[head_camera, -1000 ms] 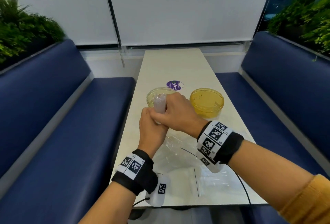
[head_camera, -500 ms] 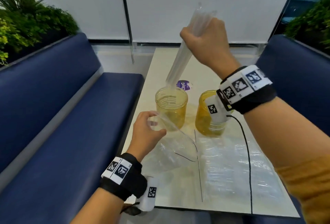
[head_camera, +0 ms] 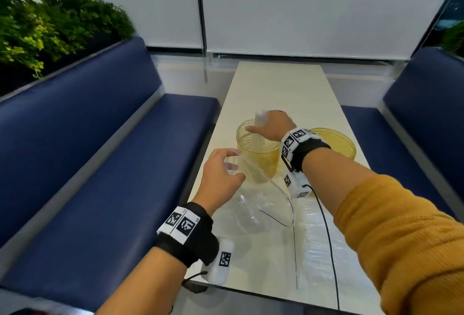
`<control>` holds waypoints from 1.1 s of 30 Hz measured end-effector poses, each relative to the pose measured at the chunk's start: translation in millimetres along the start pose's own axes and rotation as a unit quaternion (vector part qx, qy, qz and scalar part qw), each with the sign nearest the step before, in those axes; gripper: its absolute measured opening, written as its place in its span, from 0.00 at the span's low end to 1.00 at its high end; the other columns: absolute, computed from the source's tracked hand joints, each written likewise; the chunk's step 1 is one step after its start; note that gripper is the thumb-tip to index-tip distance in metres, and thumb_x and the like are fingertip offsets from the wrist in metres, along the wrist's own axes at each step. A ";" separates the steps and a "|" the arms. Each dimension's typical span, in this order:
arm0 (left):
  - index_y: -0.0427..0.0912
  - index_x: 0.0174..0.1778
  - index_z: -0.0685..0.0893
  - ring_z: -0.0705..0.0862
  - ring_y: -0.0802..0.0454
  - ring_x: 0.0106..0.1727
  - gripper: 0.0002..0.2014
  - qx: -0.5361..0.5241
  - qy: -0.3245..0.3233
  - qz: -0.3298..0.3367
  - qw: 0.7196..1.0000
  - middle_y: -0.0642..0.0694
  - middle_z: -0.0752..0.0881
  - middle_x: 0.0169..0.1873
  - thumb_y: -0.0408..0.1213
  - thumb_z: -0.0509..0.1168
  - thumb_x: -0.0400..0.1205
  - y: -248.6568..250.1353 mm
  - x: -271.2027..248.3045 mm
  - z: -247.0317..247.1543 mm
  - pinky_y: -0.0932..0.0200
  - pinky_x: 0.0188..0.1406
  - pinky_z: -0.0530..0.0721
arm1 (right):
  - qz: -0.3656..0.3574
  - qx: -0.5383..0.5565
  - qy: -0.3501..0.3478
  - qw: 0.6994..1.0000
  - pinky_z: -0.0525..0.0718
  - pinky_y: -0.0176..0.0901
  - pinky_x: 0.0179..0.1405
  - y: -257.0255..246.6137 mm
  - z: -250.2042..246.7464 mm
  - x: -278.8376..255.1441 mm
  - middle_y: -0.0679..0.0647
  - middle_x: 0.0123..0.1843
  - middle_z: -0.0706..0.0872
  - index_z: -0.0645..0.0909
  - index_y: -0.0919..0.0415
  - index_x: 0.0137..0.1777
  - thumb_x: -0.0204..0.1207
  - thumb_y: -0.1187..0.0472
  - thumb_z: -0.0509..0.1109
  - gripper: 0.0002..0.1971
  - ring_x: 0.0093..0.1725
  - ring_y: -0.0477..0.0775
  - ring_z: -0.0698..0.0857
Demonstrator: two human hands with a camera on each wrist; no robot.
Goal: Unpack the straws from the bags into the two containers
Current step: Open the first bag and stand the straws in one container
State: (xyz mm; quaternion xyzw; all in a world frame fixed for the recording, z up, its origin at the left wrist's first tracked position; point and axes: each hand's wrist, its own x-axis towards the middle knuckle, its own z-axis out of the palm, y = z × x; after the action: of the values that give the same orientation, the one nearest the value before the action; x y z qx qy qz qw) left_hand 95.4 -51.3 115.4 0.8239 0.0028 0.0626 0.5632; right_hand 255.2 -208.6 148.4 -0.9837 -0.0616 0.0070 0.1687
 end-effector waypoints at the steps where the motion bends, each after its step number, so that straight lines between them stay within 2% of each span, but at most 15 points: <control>1: 0.48 0.62 0.82 0.87 0.58 0.54 0.22 -0.002 -0.001 -0.002 1.000 0.52 0.79 0.65 0.25 0.72 0.75 0.2 0.3 -0.4 0.62 0.50 0.87 | 0.021 0.013 -0.011 1.000 0.82 0.48 0.50 3.1 2.1 1.7 0.56 0.58 0.86 0.79 0.60 0.65 0.71 0.30 0.72 0.36 0.59 0.61 0.86; 4: 0.48 0.62 0.82 0.88 0.57 0.55 0.21 -0.001 -0.006 -0.008 1.000 0.52 0.79 0.66 0.25 0.71 0.75 1.6 1.4 -0.3 0.56 0.52 0.89 | 0.073 0.046 -0.003 0.996 0.85 0.48 0.51 9.1 1.2 0.8 0.53 0.58 0.87 0.80 0.60 0.66 0.59 0.25 0.76 0.45 0.57 0.58 0.86; 7: 0.48 0.63 0.81 0.87 0.58 0.56 0.21 0.008 -0.010 -0.008 1.000 0.52 0.79 0.67 0.26 0.71 0.76 2.7 3.3 0.2 0.52 0.56 0.89 | 0.078 0.021 0.036 0.996 0.83 0.47 0.47 10.5 -9.2 -8.1 0.54 0.56 0.87 0.82 0.60 0.62 0.59 0.22 0.74 0.45 0.50 0.56 0.84; 9: 0.47 0.66 0.81 0.87 0.57 0.57 0.22 0.014 -0.013 -0.010 1.000 0.51 0.79 0.68 0.27 0.71 0.76 3.3 4.3 0.7 0.51 0.58 0.89 | 0.073 -0.022 0.085 0.993 0.81 0.47 0.45 7.2 -20.6 -18.8 0.56 0.56 0.87 0.83 0.61 0.61 0.66 0.23 0.70 0.40 0.50 0.58 0.85; 11: 0.46 0.69 0.80 0.87 0.55 0.59 0.24 0.022 -0.020 -0.012 0.999 0.51 0.78 0.69 0.28 0.71 0.77 3.6 4.7 1.7 0.50 0.59 0.89 | 0.050 -0.030 0.136 0.989 0.82 0.49 0.48 1.7 -33.6 -33.7 0.56 0.57 0.87 0.86 0.58 0.59 0.74 0.30 0.68 0.31 0.55 0.61 0.87; 13: 0.46 0.70 0.79 0.86 0.55 0.60 0.25 0.025 -0.026 -0.011 0.999 0.51 0.78 0.69 0.28 0.71 0.77 3.4 4.7 2.9 0.48 0.60 0.88 | 0.005 0.004 0.148 0.989 0.86 0.48 0.48 -4.5 -45.0 -54.7 0.54 0.45 0.89 0.89 0.55 0.45 0.78 0.39 0.69 0.20 0.49 0.60 0.89; 15: 0.46 0.70 0.79 0.86 0.55 0.60 0.25 0.026 -0.030 -0.009 0.999 0.51 0.78 0.69 0.28 0.71 0.77 2.7 5.0 4.4 0.47 0.61 0.88 | -0.058 0.053 0.040 0.996 0.89 0.44 0.39 -10.2 -50.8 -79.9 0.51 0.32 0.90 0.89 0.57 0.35 0.80 0.44 0.68 0.20 0.34 0.54 0.89; 17: 0.45 0.70 0.78 0.85 0.54 0.61 0.25 0.029 -0.033 -0.009 0.999 0.50 0.77 0.70 0.28 0.72 0.77 2.9 5.0 7.3 0.49 0.60 0.88 | -0.096 0.074 -0.127 0.984 0.87 0.39 0.31 -18.4 -46.0 -106.4 0.52 0.32 0.92 0.90 0.58 0.39 0.83 0.47 0.68 0.18 0.29 0.49 0.89; 18: 0.45 0.71 0.78 0.85 0.53 0.61 0.26 0.027 -0.034 -0.009 0.999 0.50 0.77 0.70 0.28 0.73 0.77 3.5 4.6 9.0 0.51 0.58 0.89 | -0.112 0.058 -0.178 0.976 0.86 0.39 0.32 -19.7 -37.4 -114.2 0.53 0.36 0.93 0.91 0.59 0.43 0.83 0.49 0.69 0.16 0.32 0.50 0.90; 20: 0.44 0.74 0.77 0.84 0.52 0.63 0.29 0.024 -0.042 -0.007 0.999 0.51 0.76 0.71 0.29 0.75 0.76 5.2 3.1 12.6 0.54 0.54 0.89 | -0.136 -0.023 -0.202 0.970 0.84 0.44 0.42 -21.0 -17.2 -123.0 0.54 0.48 0.92 0.91 0.57 0.55 0.81 0.48 0.69 0.15 0.46 0.55 0.90; 22: 0.42 0.76 0.75 0.83 0.50 0.65 0.30 0.029 -0.050 -0.001 0.998 0.50 0.74 0.72 0.27 0.74 0.76 5.3 0.5 15.3 0.53 0.54 0.89 | -0.122 -0.117 -0.196 0.966 0.80 0.45 0.48 -19.0 2.2 -127.9 0.52 0.60 0.88 0.86 0.53 0.67 0.80 0.39 0.67 0.24 0.59 0.57 0.86; 25: 0.42 0.75 0.74 0.81 0.50 0.68 0.31 0.043 -0.060 0.007 0.997 0.50 0.73 0.73 0.22 0.69 0.75 0.7 -3.0 17.1 0.72 0.47 0.82 | -0.057 -0.206 -0.224 0.951 0.77 0.48 0.49 -12.0 20.0 -132.3 0.52 0.67 0.85 0.81 0.54 0.72 0.75 0.24 0.58 0.39 0.65 0.59 0.84; 27: 0.42 0.76 0.73 0.81 0.52 0.68 0.30 0.055 -0.066 0.006 0.996 0.50 0.72 0.73 0.22 0.67 0.76 -2.2 -5.5 18.1 0.77 0.41 0.80 | -0.038 -0.211 -0.254 0.943 0.78 0.49 0.52 -5.7 22.3 -132.9 0.53 0.69 0.84 0.80 0.55 0.72 0.75 0.24 0.57 0.40 0.66 0.59 0.83; 30: 0.41 0.77 0.72 0.81 0.53 0.68 0.30 0.052 -0.070 0.007 0.996 0.50 0.71 0.73 0.23 0.66 0.77 -3.7 -9.3 19.8 0.70 0.45 0.82 | -0.044 -0.209 -0.255 0.943 0.82 0.50 0.59 0.1 21.7 -135.5 0.55 0.72 0.82 0.78 0.55 0.74 0.83 0.33 0.59 0.31 0.67 0.60 0.82; 33: 0.42 0.77 0.72 0.80 0.54 0.68 0.31 0.037 -0.079 0.004 0.996 0.50 0.71 0.73 0.22 0.66 0.76 -2.6 -12.1 20.9 0.60 0.50 0.85 | -0.032 -0.183 -0.285 0.940 0.77 0.53 0.70 2.5 27.1 -140.7 0.56 0.82 0.72 0.64 0.51 0.85 0.86 0.38 0.57 0.31 0.77 0.62 0.75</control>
State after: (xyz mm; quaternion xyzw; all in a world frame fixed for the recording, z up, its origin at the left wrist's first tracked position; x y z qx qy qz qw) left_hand 85.8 -70.7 104.3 0.8467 -0.0428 -0.0011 0.5304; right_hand 114.9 -219.3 121.1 -0.9521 -0.1389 0.2698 -0.0389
